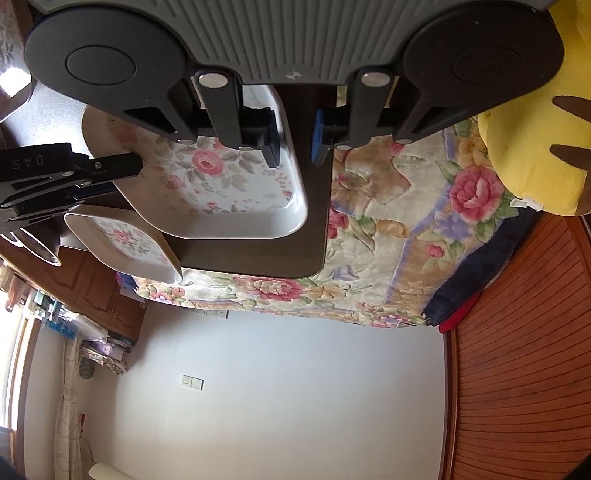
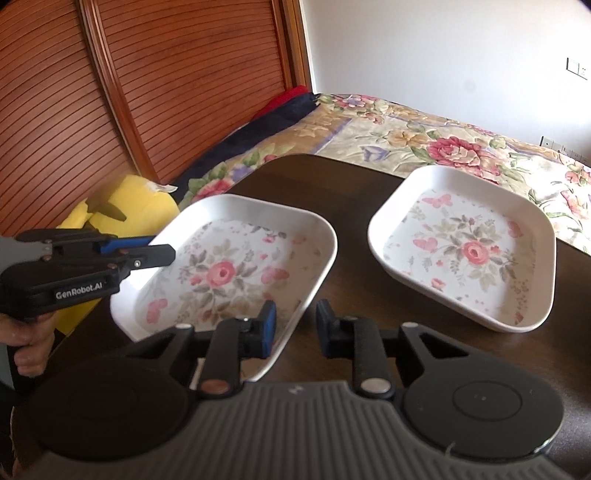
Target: Organize plates and bowls
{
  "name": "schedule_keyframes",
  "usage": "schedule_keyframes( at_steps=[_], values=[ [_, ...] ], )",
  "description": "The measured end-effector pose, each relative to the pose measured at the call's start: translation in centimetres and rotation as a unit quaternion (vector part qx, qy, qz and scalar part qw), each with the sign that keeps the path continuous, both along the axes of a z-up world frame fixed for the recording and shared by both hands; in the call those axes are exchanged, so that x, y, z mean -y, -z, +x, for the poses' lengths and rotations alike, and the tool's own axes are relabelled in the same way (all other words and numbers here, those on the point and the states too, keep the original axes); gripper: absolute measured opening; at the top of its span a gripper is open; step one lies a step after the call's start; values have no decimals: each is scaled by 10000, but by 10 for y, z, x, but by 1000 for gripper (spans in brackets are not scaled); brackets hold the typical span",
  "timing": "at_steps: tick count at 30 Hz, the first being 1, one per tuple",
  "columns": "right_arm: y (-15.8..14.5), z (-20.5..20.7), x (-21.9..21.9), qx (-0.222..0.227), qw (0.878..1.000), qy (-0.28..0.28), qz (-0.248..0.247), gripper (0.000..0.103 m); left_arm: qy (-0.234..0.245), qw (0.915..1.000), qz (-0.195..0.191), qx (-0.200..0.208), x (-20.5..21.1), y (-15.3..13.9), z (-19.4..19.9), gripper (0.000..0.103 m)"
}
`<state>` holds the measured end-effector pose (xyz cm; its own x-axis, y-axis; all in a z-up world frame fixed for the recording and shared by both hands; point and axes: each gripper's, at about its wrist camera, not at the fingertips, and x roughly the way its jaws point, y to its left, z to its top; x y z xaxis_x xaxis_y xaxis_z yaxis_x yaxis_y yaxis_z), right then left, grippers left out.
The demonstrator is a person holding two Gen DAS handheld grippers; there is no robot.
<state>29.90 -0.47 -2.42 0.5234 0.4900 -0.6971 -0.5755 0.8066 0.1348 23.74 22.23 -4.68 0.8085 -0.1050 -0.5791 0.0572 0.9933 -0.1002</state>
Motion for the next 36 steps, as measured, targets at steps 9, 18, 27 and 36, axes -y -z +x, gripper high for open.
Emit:
schedule_keyframes(
  at_steps=[9, 18, 27, 36],
  values=[
    [0, -1, -1, -2, 10000, -21, 36, 20, 16, 10000, -21, -21, 4, -1, 0, 13],
    [-3, -1, 5, -46, 9999, 5, 149, 18, -26, 10000, -12, -46, 6, -6, -3, 12],
    [-12, -6, 18, 104, 9994, 50, 332, 12, -119, 9999, -41, 96, 12, -15, -11, 7],
    [-24, -16, 31, 246, 9983, 95, 519, 11, -131, 9994, -1, 312, 22, -32, -23, 7]
  ],
)
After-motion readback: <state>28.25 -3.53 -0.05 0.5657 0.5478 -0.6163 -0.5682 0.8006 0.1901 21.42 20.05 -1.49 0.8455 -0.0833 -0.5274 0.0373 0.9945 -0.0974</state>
